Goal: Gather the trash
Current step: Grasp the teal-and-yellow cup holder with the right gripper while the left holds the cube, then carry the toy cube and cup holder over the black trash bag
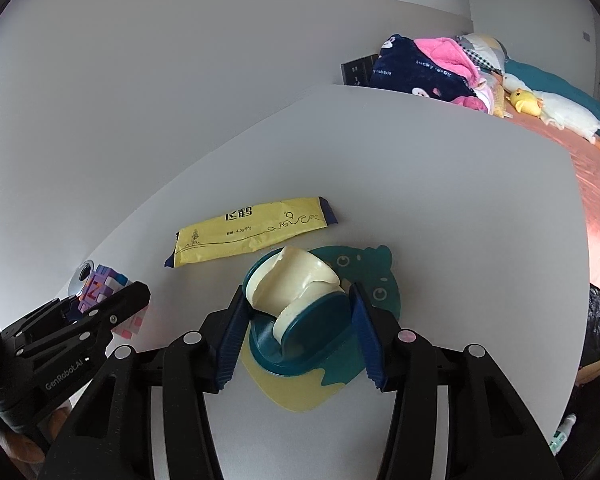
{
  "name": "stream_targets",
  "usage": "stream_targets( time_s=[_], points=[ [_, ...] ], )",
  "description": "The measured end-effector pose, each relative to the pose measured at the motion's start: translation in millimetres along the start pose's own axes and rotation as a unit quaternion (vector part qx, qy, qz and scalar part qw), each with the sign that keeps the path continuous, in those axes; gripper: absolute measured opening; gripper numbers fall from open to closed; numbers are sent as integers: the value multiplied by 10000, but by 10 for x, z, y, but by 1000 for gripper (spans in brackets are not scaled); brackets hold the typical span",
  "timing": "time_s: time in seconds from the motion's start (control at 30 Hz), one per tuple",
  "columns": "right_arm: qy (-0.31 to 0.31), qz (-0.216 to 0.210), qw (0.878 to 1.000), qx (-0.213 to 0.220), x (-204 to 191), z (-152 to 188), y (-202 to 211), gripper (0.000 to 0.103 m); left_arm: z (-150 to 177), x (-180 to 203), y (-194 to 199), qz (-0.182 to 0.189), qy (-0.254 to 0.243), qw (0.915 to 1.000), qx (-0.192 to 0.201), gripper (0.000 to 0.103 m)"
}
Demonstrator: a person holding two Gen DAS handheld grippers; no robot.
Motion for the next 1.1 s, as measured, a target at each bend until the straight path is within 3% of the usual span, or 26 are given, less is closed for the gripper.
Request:
stream_targets(
  time_s=[1.1],
  points=[
    [-370, 130, 9977, 554, 842, 394, 1190, 52, 358, 1263, 507, 471, -584, 9971, 161, 42]
  ],
)
Point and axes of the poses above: each gripper's, at about its wrist camera, not at the fingertips, and y roughly against the way its jaws point, x to its right, z to its underside, the point moved 7 cm from there along -y, roughly the way its jaws point
